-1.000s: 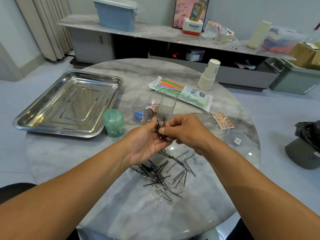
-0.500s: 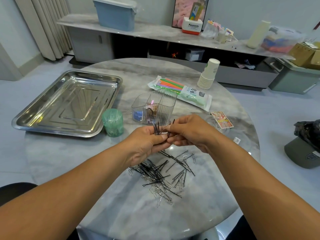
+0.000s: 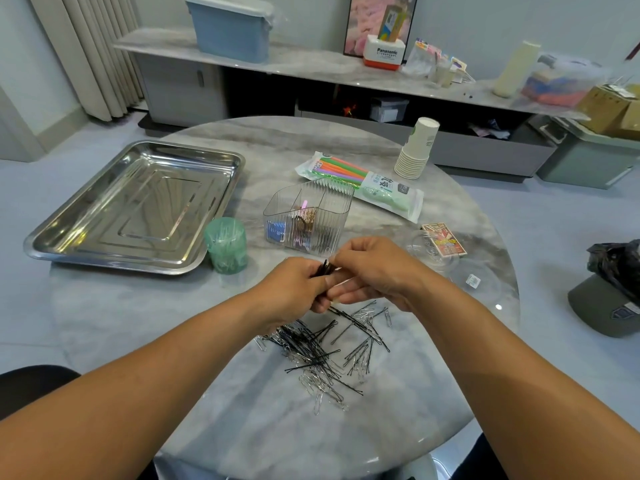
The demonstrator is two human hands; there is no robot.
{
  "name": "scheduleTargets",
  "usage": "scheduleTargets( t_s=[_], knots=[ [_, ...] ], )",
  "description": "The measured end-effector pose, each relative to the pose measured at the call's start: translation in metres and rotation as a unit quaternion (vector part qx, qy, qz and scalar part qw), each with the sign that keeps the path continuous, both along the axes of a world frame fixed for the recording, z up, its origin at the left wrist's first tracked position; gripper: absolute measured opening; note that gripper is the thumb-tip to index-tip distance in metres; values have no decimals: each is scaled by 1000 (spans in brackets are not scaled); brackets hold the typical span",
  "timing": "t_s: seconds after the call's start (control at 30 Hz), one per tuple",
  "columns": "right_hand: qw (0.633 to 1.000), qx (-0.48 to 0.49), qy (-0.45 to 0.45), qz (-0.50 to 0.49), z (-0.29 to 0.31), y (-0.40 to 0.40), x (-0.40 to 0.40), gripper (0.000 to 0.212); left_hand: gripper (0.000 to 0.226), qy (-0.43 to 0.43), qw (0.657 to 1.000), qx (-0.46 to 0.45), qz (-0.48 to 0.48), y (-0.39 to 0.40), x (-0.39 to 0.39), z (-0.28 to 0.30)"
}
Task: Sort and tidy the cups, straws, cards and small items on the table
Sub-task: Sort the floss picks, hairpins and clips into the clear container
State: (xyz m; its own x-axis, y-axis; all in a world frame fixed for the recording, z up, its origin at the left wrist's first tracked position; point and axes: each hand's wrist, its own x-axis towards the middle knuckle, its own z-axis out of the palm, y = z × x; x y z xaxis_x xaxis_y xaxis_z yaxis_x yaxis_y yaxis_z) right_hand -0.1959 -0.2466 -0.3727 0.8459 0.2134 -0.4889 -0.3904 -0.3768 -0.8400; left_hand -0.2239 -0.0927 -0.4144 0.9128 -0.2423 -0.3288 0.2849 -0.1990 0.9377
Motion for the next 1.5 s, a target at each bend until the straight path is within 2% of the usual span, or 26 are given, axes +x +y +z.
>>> scheduleTargets(
  t_s=[0.17,0.23,0.4,0.67,0.83,0.93,1.03,1.13,1.23,1.33,1.43,1.5],
  knots=[
    [1000,-8,7,-20,-1,-4,5,16,19,-9,995,98,-22,5,0,3],
    [1000,-3,16,-26,-1,-7,7,15,19,6,994,101,-38,7,-1,4],
    [1000,29,5,-10,-4,-9,12,15,19,91,995,-37,-36,5,0,10],
    [993,83,-71,-33,-7,-7,16,13,16,123,987,-98,-34,3,1,14],
    [995,-7,-96,16,-8,-4,12,14,16,152,977,-150,-10,2,2,13],
    [993,-24,-108,-40,-4,-5,14,26,17,155,973,-171,27,2,7,19],
    [987,-38,-127,-86,6,-12,17,20,18,138,968,-203,54,9,27,41],
    [985,-60,-134,-89,13,-19,21,13,18,140,963,-212,91,12,61,69],
    [985,-77,-134,-73,20,-25,23,12,18,135,977,-136,88,3,94,91],
    [979,-124,-153,-50,30,-34,26,17,19,106,992,39,56,-21,120,105],
    [965,-190,-177,-29,38,-38,28,30,21,90,976,196,8,-42,138,109],
    [954,-237,-180,-12,43,-42,29,29,22,92,961,262,-14,-53,147,110]
  ],
)
